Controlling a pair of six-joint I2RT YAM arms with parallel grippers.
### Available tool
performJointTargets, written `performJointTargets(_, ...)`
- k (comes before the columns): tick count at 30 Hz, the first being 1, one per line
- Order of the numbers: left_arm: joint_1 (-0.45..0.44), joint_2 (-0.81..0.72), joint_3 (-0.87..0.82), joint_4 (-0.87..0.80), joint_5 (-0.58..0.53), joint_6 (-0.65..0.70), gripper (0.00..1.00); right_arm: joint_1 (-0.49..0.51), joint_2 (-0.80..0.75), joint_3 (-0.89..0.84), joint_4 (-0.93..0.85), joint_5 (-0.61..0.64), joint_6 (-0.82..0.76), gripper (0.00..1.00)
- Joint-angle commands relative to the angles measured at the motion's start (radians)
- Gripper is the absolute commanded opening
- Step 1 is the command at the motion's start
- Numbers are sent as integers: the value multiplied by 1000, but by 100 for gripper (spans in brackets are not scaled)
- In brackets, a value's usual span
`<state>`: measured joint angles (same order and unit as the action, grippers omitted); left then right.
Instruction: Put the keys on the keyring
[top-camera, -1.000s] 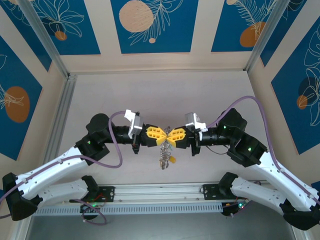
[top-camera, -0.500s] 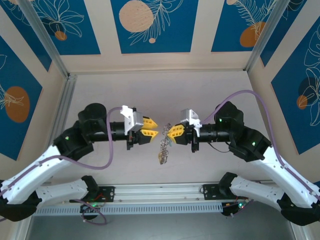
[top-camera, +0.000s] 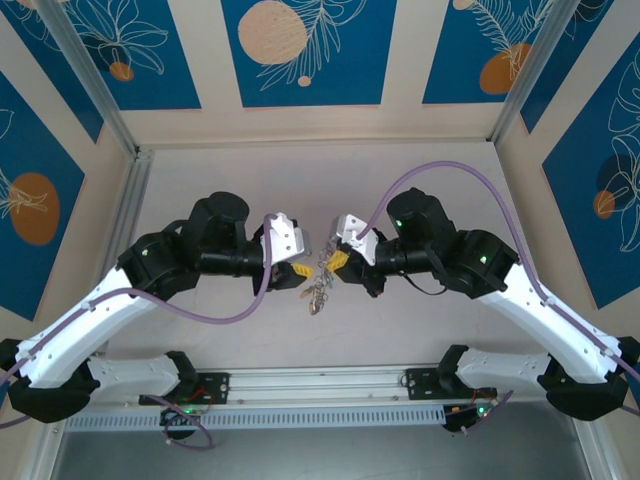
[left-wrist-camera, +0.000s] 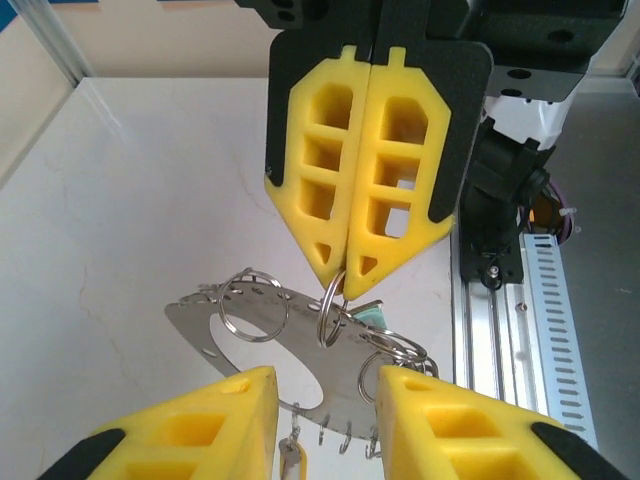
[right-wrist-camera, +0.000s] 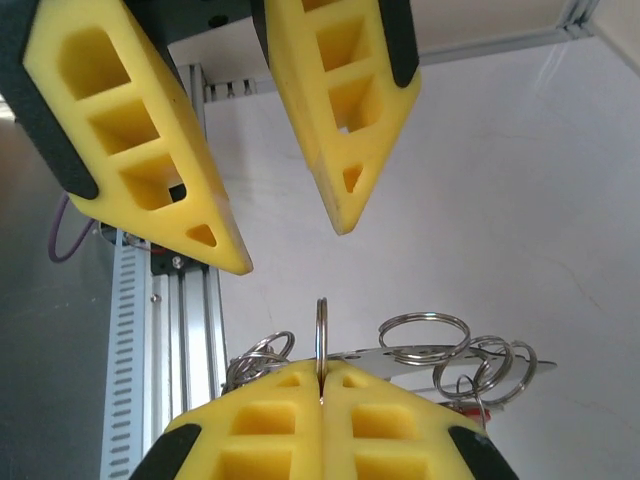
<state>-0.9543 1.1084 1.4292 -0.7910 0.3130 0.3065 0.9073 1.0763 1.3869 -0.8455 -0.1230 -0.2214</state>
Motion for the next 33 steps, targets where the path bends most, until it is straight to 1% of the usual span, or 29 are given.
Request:
performJointTargets(1, -11, -21, -9, 12, 24, 17, 32, 19, 9, 57, -40, 24, -30, 0)
performJointTargets(6, -11, -19, -25, 39, 49, 9, 32, 49, 54, 101, -87, 72, -46, 0)
performJointTargets(14, -11, -27, -71, 103, 86, -6, 32, 64, 60, 130, -87, 33, -47, 0)
performJointTargets(21, -9, -29, -94, 133, 95, -10, 31, 77, 60, 136, -95, 37, -47, 0)
performJointTargets(22, -9, -28, -96, 137, 97, -10, 30, 79, 60, 136, -93, 37, -46, 0)
performJointTargets(23, -9, -26, -95, 139, 98, -10, 25, 81, 59, 133, -92, 35, -47, 0)
performJointTargets(25, -11, -19, -92, 137, 114, -9, 5, 83, 58, 130, -89, 37, -46, 0)
performJointTargets(26, -9, -16, -91, 140, 121, -10, 0, 83, 59, 129, -89, 39, -47, 0)
performJointTargets(33, -9, -29, -115, 165, 130, -20, 0, 87, 24, 97, -45, 32, -44, 0)
